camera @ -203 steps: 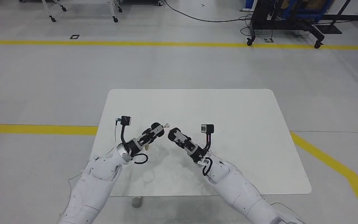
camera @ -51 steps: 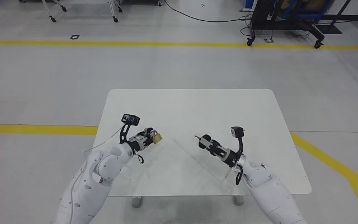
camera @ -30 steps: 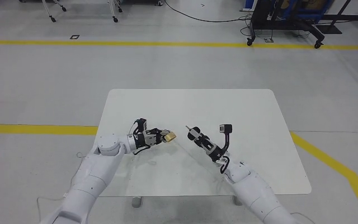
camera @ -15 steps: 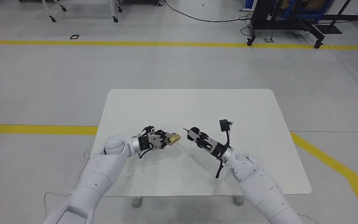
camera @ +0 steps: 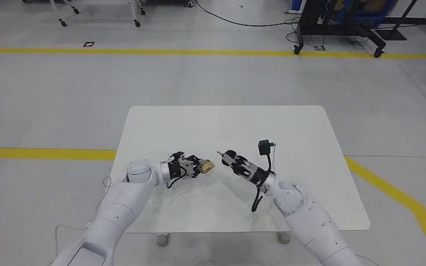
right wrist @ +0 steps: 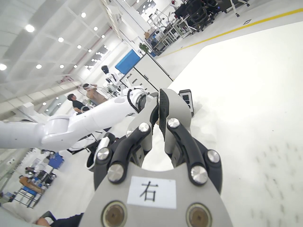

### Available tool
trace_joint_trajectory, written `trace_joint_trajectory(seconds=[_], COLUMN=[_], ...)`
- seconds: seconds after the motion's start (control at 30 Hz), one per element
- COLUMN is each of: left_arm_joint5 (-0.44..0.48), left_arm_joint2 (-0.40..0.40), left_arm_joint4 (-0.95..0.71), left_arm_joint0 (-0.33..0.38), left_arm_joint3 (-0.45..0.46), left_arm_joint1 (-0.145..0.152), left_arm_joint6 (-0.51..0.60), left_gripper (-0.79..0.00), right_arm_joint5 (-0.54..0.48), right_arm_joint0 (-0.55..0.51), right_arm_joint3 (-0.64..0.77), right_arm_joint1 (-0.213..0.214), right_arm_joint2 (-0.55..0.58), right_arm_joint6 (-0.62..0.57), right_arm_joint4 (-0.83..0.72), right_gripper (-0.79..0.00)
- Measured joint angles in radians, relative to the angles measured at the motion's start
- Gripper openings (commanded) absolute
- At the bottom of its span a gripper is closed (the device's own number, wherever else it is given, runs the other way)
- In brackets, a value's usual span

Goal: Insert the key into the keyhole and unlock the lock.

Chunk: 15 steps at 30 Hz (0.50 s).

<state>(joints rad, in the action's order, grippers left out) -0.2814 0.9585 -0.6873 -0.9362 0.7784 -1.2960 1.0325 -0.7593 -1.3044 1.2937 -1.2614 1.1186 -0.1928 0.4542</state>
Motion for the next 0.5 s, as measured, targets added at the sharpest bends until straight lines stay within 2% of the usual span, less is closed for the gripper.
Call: trace_joint_trajectory(seconds=[0.1,0.17,0.27,0.37,0.5], left_arm_joint5=[-0.12,-0.184,-0.234,-0.208,-0.112], left_arm_joint2=[-0.018,-0.032,-0.038,-0.033,-0.006], left_arm_joint4=[0.005,0.023,0.02,0.017,0.022], left_arm_joint0=[0.023,0.047,0.077,0.115,0.134], left_arm_joint3=[-0.009,0.007,0.038,0.094,0.196], left_arm_joint1=[-0.004,-0.007,-0.012,-0.017,-0.013], left_arm_joint6=[-0.01,-0.017,-0.018,-0.042,-0.037], left_gripper=[-0.785,-0.785,-0.785,-0.785,-0.785], right_arm_joint5=[-0.093,-0.174,-0.257,-0.254,-0.252], right_arm_joint0=[0.014,0.02,0.007,-0.015,-0.054], right_arm_joint3=[0.065,0.151,0.276,0.347,0.387], right_arm_joint1=[0.022,0.043,0.07,0.09,0.1], right_arm_joint2=[0.059,0.12,0.202,0.272,0.29], right_arm_joint6=[0.006,-0.005,-0.011,-0.008,-0.006], right_arm_joint4=[0.188,0.371,0.585,0.659,0.613], right_gripper=[-0.785,-0.785,-0.785,-0.785,-0.785])
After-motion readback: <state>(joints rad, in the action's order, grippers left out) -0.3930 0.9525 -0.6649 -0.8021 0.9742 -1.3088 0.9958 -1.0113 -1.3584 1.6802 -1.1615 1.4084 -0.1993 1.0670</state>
